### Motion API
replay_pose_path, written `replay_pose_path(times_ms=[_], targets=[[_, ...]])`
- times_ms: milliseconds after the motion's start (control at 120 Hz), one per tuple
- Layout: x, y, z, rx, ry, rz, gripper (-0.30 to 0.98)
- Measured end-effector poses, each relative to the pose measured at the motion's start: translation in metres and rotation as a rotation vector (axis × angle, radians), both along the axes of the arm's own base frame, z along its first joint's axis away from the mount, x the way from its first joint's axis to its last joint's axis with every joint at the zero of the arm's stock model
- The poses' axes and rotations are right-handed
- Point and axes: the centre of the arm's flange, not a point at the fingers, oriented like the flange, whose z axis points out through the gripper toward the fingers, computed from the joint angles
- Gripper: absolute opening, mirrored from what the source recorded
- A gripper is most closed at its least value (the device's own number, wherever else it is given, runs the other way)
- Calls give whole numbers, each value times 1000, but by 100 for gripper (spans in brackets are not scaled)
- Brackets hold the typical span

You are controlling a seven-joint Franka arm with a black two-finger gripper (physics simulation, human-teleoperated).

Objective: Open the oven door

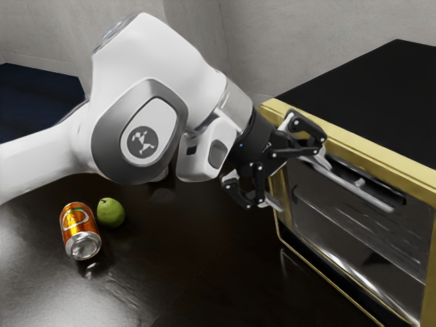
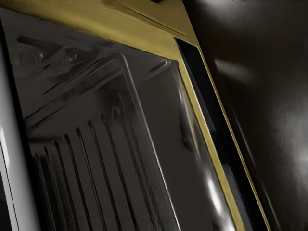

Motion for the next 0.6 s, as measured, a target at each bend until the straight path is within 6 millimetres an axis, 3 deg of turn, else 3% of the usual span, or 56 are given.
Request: replay_pose_path(times_ms=[50,108,142,167,183,217,233,250,275,283,300,317,342,375,417,450,483,550,600], targets=[[-7,0,-1,8,8,-1,68],[-38,4,-2,38,6,7,63],[-83,20,-1,62,-16,39,45],[-126,40,5,63,-53,78,47],[-167,61,18,50,-101,114,50],[-255,119,59,-24,-224,203,54],[-299,150,91,-73,-303,250,55],[-350,176,140,-113,-412,298,57],[-420,190,231,-122,-573,350,59],[-437,190,254,-117,-610,360,60],[-454,182,303,-93,-659,366,61],[-446,165,344,-60,-674,349,62],[-389,136,379,-14,-630,293,63],[-323,119,389,15,-554,249,64],[-271,127,381,49,-451,306,65],[-232,163,367,55,-348,422,66],[-183,198,339,56,-217,531,66],[-83,248,256,56,63,701,67],[-35,277,202,59,215,816,68]])
